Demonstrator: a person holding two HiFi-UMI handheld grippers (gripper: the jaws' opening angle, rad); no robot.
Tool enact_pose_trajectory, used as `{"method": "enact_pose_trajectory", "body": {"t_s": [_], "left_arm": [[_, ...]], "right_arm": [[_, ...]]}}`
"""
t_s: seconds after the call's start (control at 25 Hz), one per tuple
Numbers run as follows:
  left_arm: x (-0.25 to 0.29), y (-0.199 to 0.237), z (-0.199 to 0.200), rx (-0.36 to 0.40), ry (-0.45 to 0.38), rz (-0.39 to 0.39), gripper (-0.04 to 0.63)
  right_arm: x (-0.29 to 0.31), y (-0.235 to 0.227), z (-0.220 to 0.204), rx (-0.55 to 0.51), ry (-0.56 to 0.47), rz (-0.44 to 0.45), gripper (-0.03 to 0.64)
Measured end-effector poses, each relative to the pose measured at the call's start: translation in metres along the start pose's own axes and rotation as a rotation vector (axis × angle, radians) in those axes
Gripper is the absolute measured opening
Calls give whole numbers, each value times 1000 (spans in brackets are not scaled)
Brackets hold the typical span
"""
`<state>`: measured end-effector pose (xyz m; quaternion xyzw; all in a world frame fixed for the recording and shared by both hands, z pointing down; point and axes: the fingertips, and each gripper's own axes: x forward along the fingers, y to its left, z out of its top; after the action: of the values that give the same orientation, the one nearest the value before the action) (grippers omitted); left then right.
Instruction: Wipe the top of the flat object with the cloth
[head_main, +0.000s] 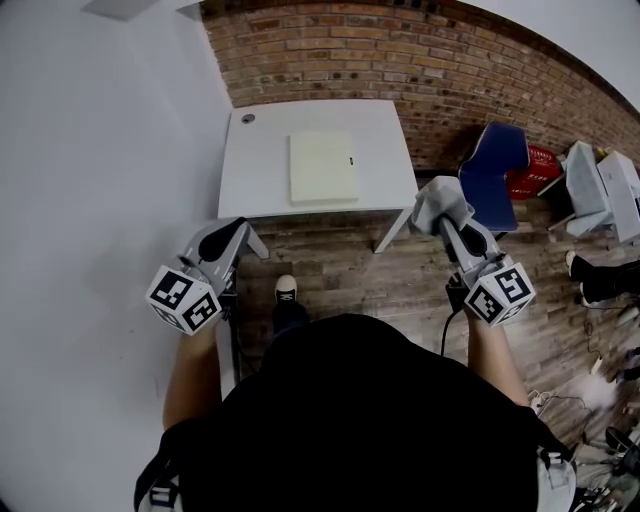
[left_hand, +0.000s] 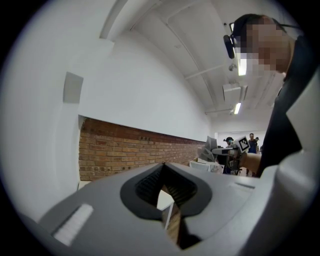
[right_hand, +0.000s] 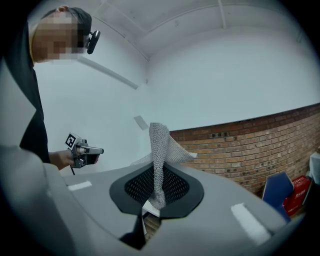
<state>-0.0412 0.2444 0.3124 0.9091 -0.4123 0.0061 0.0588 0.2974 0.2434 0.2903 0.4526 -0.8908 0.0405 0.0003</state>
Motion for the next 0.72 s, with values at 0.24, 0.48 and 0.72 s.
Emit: {"method": "enact_pose_trajectory", "body": {"t_s": [0.24,0.48,0.72], "left_arm": [[-4,19,5,-5,-3,27,2],[-1,26,2,-6,0,16,2],[2,35,1,-16,-15,18,2]], "right_arm": [[17,8,4,-10,-4,16,14],[26,7,0,5,-6,4,14],[30,3,-3,8,-8,-11,14]]}}
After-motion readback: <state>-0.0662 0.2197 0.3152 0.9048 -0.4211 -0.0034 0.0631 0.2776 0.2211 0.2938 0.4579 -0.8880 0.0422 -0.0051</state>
